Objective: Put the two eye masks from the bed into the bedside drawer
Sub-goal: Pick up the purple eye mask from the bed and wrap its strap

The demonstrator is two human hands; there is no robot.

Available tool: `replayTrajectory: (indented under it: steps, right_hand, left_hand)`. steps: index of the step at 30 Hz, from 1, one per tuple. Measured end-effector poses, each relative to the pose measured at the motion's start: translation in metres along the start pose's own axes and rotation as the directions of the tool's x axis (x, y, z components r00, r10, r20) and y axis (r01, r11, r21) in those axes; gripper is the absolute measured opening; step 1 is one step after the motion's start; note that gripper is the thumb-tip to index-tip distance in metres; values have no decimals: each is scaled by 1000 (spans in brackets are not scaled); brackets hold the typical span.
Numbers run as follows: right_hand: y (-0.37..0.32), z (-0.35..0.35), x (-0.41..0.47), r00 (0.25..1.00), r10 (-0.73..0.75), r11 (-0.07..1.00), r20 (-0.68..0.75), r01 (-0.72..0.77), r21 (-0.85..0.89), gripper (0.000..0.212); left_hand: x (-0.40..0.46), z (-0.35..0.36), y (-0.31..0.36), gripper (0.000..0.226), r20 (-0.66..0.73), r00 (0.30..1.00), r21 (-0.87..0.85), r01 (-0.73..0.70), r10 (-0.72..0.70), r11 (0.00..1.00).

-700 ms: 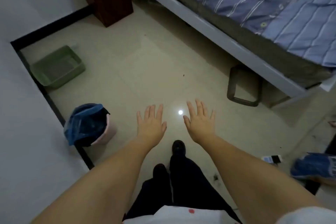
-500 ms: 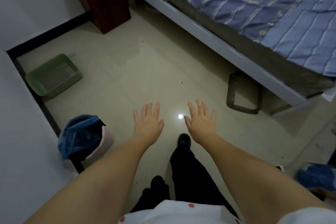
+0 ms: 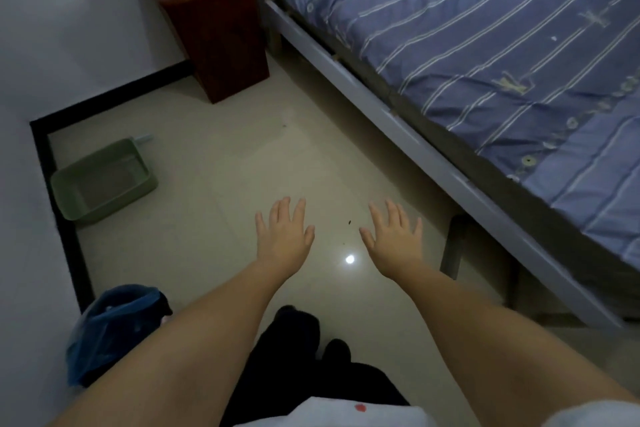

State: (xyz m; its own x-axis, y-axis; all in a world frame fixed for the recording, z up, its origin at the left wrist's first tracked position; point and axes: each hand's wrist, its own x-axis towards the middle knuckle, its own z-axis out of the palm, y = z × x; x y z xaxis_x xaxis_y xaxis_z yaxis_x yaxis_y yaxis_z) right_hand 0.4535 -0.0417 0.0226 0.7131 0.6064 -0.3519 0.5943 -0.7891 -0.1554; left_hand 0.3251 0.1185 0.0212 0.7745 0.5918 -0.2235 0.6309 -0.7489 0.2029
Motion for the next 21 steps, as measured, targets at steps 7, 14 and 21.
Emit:
replayTrajectory:
  steps: [7, 14, 21]
  right_hand:
    - [-19, -57, 164, 997, -71, 997, -40, 71, -12, 57]
    - [-25, -144, 332, 990, 15, 1000, -138, -16, -7, 58]
    - [3, -194, 456, 983, 147, 989, -112, -142, 48, 56]
  left_hand:
    - [156, -33, -19, 57, -25, 998, -5, 64, -64, 998]
    - [349, -100, -13, 56, -48, 999, 7, -18, 18, 1000]
    - [514, -136, 33, 56, -7, 991, 19, -135, 135, 991]
